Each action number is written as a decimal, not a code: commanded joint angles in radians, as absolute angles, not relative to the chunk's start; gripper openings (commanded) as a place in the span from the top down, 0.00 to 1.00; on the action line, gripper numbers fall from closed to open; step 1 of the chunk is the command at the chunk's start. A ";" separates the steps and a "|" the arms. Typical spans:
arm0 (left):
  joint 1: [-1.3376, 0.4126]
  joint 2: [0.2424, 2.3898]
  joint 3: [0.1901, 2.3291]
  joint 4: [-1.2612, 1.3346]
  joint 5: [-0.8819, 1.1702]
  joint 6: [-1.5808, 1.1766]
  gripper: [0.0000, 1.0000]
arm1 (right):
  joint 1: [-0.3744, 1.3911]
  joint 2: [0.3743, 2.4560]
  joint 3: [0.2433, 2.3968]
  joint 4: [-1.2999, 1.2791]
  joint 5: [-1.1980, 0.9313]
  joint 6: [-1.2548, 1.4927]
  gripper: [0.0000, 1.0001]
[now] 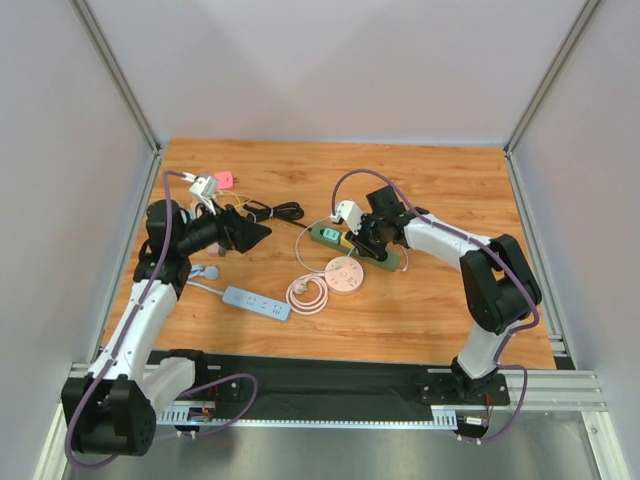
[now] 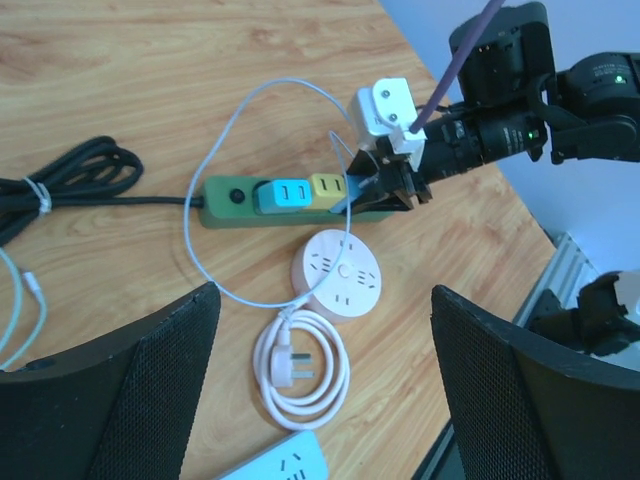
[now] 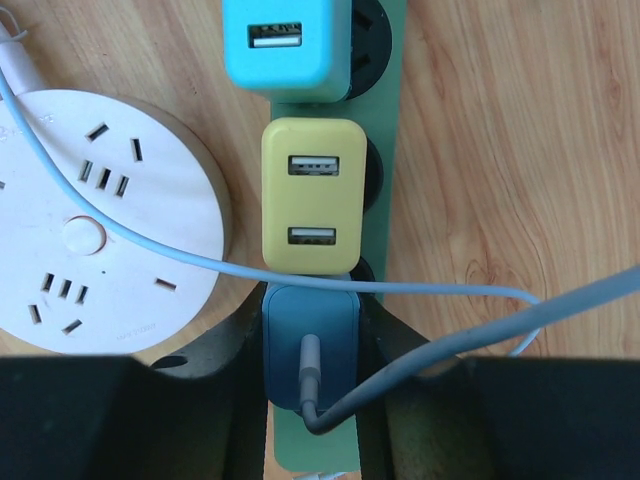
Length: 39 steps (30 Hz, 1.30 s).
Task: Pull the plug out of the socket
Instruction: Remove the plug from the socket.
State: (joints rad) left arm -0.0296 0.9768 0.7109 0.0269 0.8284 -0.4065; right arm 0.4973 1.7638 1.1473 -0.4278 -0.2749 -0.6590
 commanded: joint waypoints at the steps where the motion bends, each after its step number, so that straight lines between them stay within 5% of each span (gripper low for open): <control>1: -0.092 1.031 0.713 0.071 0.813 -0.457 0.09 | 0.500 1.720 1.174 -0.411 -0.253 -0.695 1.00; 18: -0.454 1.583 1.167 -0.199 0.484 -0.316 0.15 | 0.384 1.661 1.155 -0.486 -0.459 -0.756 1.00; 23: -0.518 1.683 1.293 -0.297 0.425 -0.075 0.16 | 0.347 1.666 1.173 -0.531 -0.521 -0.776 1.00; 32: -0.528 1.580 1.068 -0.032 0.754 0.528 0.08 | 0.298 1.684 1.233 -0.758 -0.650 -0.977 1.00; 39: -0.537 1.647 1.132 -0.057 0.892 0.623 0.09 | 0.298 1.660 1.210 -0.753 -0.675 -1.011 1.00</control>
State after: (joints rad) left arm -0.5282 1.6264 1.0782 -0.1204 0.7486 0.4740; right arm 0.2932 1.7115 1.1923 -0.7555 -0.5732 -0.9478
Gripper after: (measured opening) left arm 0.916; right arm 0.312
